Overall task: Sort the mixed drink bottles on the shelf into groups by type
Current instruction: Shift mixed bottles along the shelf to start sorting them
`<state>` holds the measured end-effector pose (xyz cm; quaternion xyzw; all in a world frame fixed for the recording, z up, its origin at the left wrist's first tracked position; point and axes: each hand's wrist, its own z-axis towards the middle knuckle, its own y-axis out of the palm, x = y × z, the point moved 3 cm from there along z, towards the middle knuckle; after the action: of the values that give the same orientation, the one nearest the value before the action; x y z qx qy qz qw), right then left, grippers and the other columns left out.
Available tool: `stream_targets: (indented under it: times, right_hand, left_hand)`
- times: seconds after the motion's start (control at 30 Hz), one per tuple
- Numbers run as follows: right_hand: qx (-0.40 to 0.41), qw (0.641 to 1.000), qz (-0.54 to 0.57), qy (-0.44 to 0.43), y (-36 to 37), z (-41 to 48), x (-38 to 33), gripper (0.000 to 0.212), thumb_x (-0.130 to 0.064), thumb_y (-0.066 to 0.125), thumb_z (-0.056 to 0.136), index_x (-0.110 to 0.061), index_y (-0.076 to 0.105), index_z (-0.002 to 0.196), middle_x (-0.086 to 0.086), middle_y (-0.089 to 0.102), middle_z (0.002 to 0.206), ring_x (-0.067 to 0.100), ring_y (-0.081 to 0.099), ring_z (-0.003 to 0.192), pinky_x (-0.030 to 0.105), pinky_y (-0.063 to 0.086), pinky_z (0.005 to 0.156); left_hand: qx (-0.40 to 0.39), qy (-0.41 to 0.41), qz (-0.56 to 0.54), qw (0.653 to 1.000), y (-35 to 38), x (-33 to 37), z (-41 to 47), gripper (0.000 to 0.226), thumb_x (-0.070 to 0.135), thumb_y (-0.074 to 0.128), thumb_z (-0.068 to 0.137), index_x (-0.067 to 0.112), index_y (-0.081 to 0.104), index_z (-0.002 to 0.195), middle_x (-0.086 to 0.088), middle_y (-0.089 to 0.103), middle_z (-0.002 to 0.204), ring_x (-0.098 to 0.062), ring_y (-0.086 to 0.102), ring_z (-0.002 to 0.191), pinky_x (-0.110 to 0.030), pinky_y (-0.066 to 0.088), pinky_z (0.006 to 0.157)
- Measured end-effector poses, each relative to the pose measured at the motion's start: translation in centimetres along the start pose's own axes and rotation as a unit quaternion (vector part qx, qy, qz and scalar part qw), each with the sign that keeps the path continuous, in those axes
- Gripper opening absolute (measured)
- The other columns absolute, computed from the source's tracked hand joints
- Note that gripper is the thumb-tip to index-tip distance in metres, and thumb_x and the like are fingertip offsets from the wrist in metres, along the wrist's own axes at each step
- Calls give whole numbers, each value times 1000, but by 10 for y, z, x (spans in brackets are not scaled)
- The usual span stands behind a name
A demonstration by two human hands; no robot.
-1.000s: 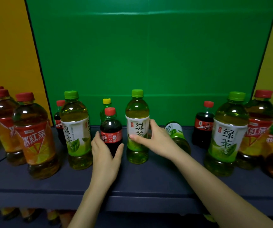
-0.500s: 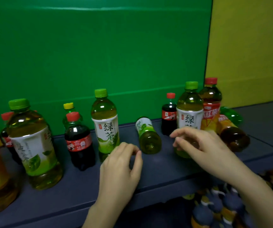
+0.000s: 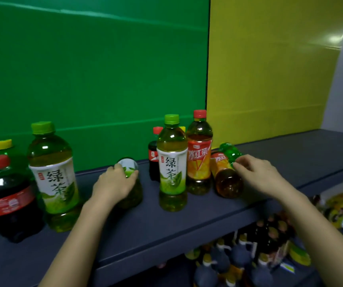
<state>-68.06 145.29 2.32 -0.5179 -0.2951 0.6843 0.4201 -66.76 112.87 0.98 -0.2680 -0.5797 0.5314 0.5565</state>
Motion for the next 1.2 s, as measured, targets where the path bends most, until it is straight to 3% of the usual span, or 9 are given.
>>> stream_targets:
  times: [0.17,0.27,0.37,0.43,0.57,0.7,0.83,1.0,1.2]
  right_hand:
    - [-110,991,-46,54,10,39,0,73,-69,34,85,-9,53,123,19,52,131,36,49,118,35,39,92]
    - [-187,979,-50,65,18,55,-7,83,-72,39,81,-7,46,133,16,46,138,32,50,118,34,43,94]
    - [-259,959,38,107,29,61,-8,65,-61,51,82,-12,45,124,12,56,114,25,55,83,30,47,61]
    - [-273,952,87,110,34,64,-3,43,-50,53,84,-12,50,104,7,55,86,21,53,69,26,44,56]
    - [-232,962,124,72,36,67,6,33,-45,54,82,-13,57,86,7,58,82,24,59,78,27,44,65]
    - [-114,990,73,35,32,64,13,59,-54,53,81,-7,52,118,15,58,115,32,56,103,31,39,78]
    - [13,989,145,-31,31,47,9,69,-48,55,85,-7,30,135,15,54,124,34,53,111,36,40,87]
    - [80,971,204,-93,40,36,9,81,-45,58,84,-12,12,142,9,53,129,30,54,114,39,39,94]
    - [75,964,215,-134,44,27,8,84,-42,63,82,-15,11,143,5,49,135,24,53,117,35,40,92]
  left_hand:
    - [-56,-122,-14,991,1,0,32,80,71,51,76,7,50,125,-18,53,131,-35,53,114,-37,45,94]
    - [-99,-158,-73,980,4,2,36,80,62,63,73,4,49,126,-19,55,126,-33,58,100,-35,48,86]
    - [-108,-176,-129,970,8,3,36,66,47,70,72,3,52,119,-18,61,106,-30,62,83,-35,51,79]
    - [-98,-184,-154,966,10,1,36,67,46,70,68,4,54,119,-20,63,105,-33,64,85,-39,53,83]
    - [-50,-188,-155,969,9,3,27,65,50,67,65,5,59,111,-19,64,103,-32,62,86,-32,50,75]
    - [85,-179,-110,974,6,6,13,56,54,58,81,5,49,107,-20,59,110,-35,57,97,-36,42,79]
    - [203,-127,-154,959,8,11,-9,56,49,57,85,3,40,111,-22,55,117,-42,54,105,-40,38,77]
    - [244,-67,-224,941,13,12,-31,67,45,60,84,5,29,128,-16,53,125,-40,55,104,-42,44,80]
    - [248,-10,-250,936,18,17,-46,74,30,70,80,3,22,130,-15,50,127,-33,57,107,-36,45,82]
